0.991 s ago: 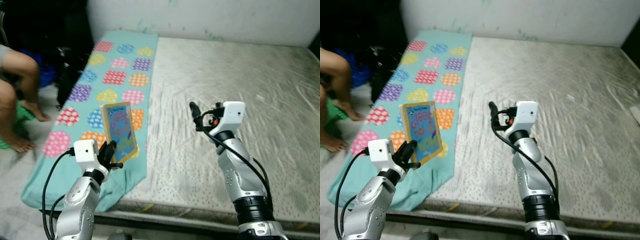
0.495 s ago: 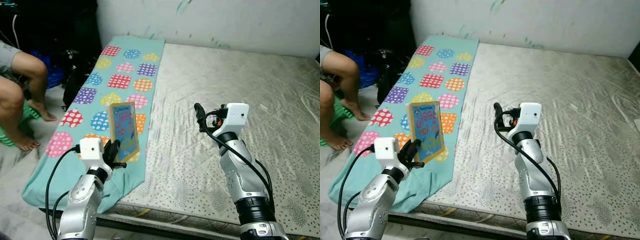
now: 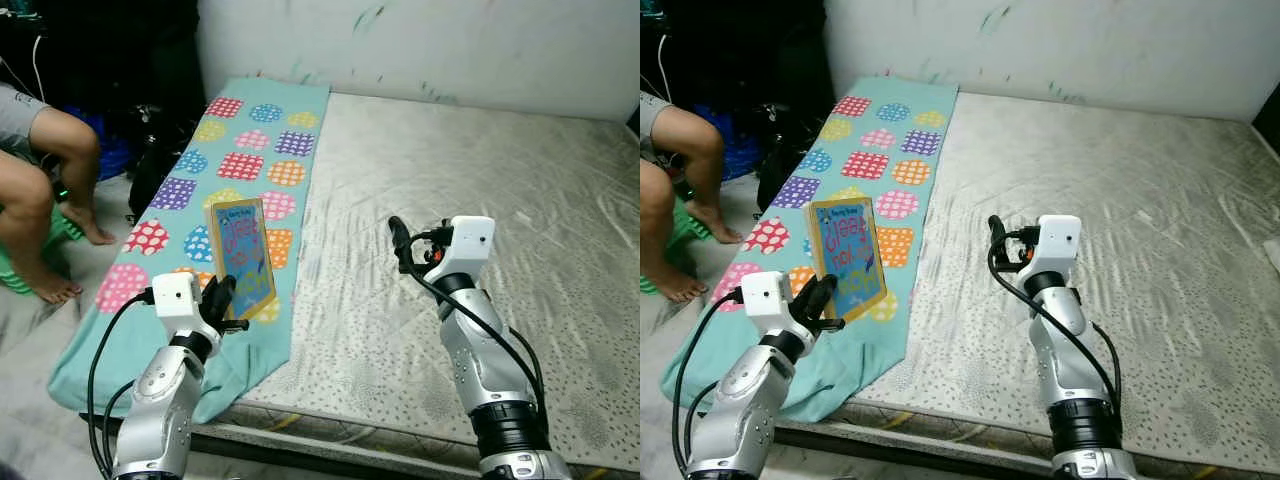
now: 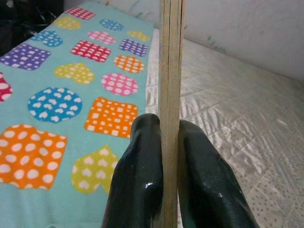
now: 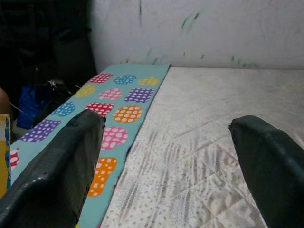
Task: Clean up the room
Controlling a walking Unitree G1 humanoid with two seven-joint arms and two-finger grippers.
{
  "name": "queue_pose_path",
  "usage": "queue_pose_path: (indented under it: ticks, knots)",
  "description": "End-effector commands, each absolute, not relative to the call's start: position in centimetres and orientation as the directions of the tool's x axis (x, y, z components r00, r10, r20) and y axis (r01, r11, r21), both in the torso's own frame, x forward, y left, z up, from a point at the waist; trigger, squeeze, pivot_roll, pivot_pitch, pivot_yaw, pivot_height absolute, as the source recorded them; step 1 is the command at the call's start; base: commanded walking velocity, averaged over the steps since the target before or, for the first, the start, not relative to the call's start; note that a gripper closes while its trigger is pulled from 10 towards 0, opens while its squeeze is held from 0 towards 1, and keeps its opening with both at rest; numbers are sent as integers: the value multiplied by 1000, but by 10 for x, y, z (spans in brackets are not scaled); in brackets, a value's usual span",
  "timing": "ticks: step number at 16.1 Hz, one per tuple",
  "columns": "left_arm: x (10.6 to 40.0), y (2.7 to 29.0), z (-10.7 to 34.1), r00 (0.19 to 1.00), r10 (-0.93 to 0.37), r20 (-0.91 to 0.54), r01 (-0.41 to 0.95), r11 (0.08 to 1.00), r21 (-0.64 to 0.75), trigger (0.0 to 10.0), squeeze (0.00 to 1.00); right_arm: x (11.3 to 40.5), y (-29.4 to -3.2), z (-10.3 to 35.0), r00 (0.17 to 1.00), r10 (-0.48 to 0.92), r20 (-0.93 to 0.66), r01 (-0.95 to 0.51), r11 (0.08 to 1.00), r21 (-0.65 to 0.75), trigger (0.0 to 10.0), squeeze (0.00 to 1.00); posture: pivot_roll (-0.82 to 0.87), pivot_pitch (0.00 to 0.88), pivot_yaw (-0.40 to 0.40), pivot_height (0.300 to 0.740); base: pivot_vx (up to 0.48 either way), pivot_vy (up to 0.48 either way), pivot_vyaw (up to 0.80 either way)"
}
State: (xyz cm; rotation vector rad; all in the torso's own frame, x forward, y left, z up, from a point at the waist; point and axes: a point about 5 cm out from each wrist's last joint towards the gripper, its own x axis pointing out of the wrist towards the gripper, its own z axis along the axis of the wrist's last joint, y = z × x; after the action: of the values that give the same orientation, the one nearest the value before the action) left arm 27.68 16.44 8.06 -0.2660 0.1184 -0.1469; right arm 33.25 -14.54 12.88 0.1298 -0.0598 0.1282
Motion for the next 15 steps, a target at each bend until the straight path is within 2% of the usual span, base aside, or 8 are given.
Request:
queue_pose_path:
  ticks: [1, 6, 15]
  knots:
    - [281, 162, 90, 984, -171, -42, 153, 948, -279, 10000, 0, 332, -149, 129, 993, 101, 66, -109, 985, 130, 10000, 0, -62, 14, -26, 740, 0, 0, -800]
    - [283, 158, 92, 982, -185, -37, 169, 950, -262, 10000, 0, 333, -150, 131, 993, 94, 74, -102, 988, 118, 10000, 0, -61, 16, -27, 740, 0, 0, -780]
    - [283, 155, 92, 978, -204, -41, 185, 943, -277, 10000, 0, 332, -148, 132, 990, 111, 82, -118, 988, 97, 10000, 0, -65, 18, -27, 740, 0, -251, 0]
